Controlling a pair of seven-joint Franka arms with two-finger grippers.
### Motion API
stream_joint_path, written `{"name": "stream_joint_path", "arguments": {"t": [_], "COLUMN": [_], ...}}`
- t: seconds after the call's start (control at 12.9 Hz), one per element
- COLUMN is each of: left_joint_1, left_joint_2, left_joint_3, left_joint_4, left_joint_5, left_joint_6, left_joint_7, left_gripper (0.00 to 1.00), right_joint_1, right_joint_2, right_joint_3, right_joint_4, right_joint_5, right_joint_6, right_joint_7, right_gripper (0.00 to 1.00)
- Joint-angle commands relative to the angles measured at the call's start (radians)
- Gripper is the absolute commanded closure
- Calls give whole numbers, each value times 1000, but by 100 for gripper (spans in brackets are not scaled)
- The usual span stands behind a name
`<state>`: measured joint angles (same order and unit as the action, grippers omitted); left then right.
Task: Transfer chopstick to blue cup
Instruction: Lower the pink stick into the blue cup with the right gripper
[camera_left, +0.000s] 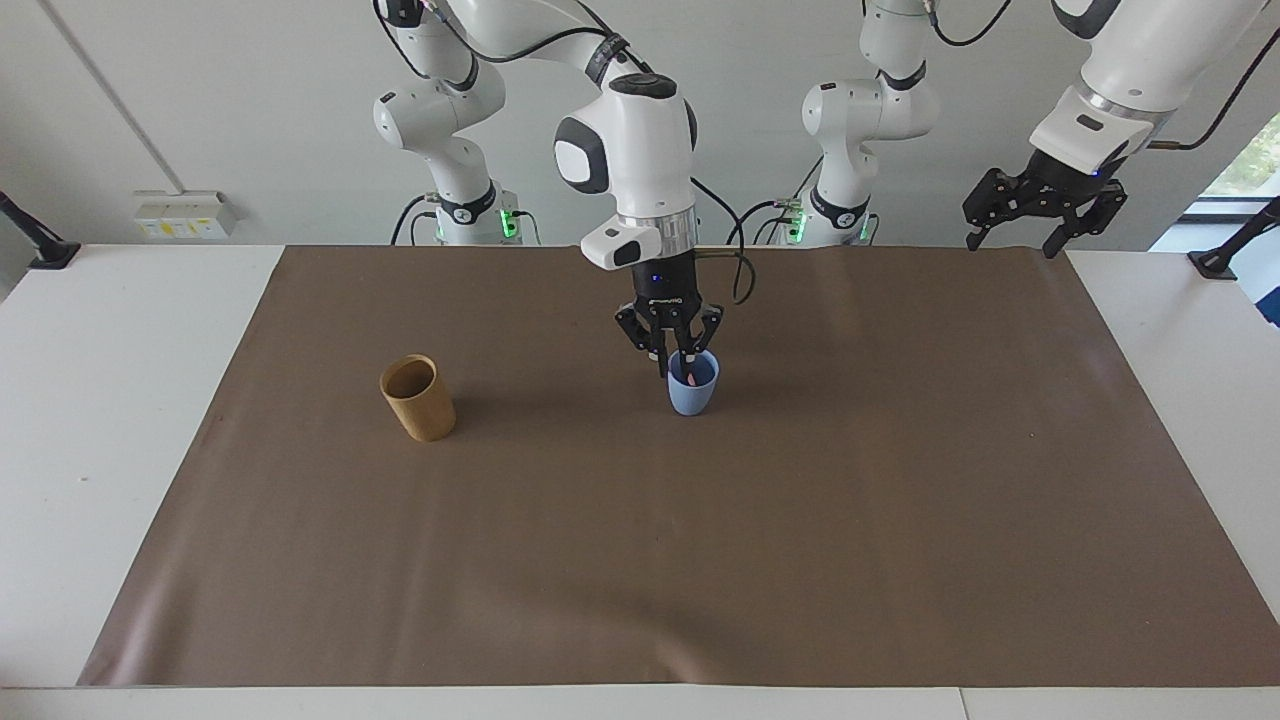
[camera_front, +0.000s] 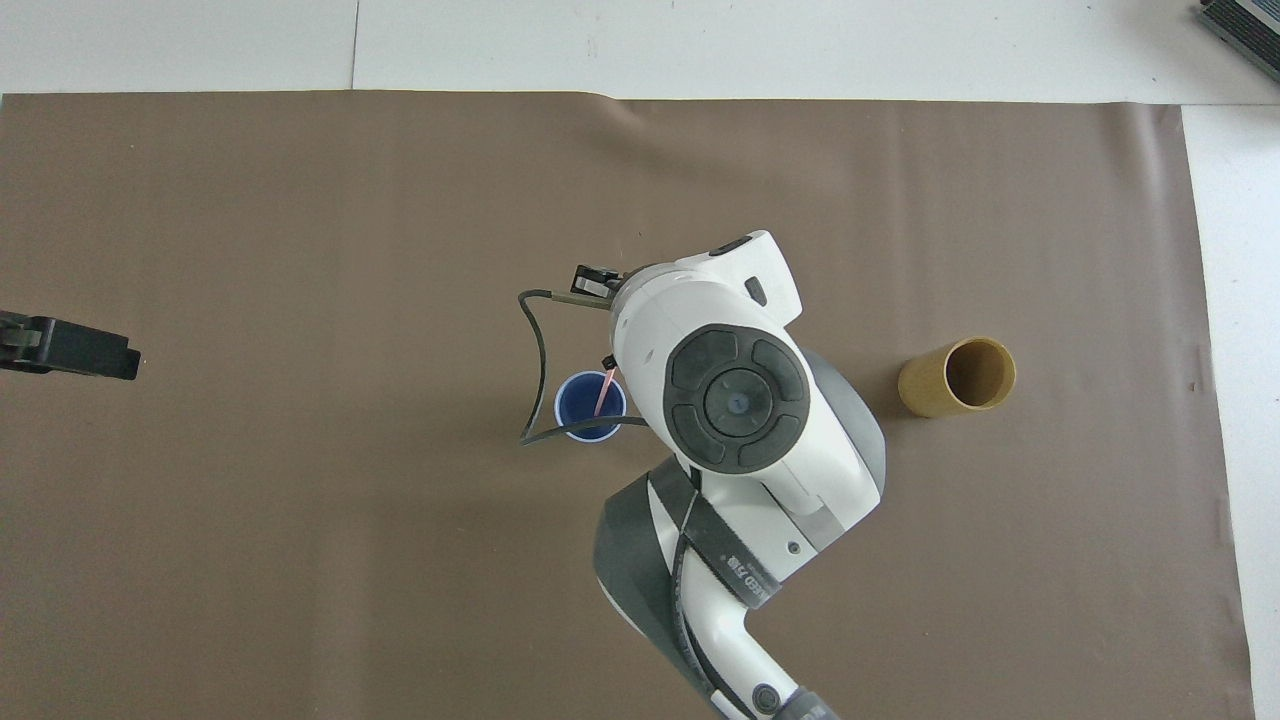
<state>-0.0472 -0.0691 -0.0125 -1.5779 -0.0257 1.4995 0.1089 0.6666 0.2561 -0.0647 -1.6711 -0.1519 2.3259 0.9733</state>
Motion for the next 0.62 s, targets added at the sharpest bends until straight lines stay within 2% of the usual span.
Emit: {"name": "stream_joint_path", "arguments": {"t": [0.0,0.23,0.54], "left_joint_1": [3,3,1], "left_joint_2": [-31,-31,-29], "left_joint_3": [-3,-3,-9], "left_joint_4": [-36,-36,-27], "left_joint_5": [6,7,7], "left_joint_6": [5,5,-2], "left_joint_7": [14,11,9], "left_gripper": [0,0,0], "right_joint_1": [-5,-38,-169], "right_joint_2": [-21,-53,-150], "right_joint_3": [-1,-17,-10], "right_joint_4": [-16,-15,-15], "right_joint_5": [-26,-34,-3], "right_joint_6": [7,-60,-175], "right_joint_7": [18,-34,-327], "right_gripper": [0,0,0]}}
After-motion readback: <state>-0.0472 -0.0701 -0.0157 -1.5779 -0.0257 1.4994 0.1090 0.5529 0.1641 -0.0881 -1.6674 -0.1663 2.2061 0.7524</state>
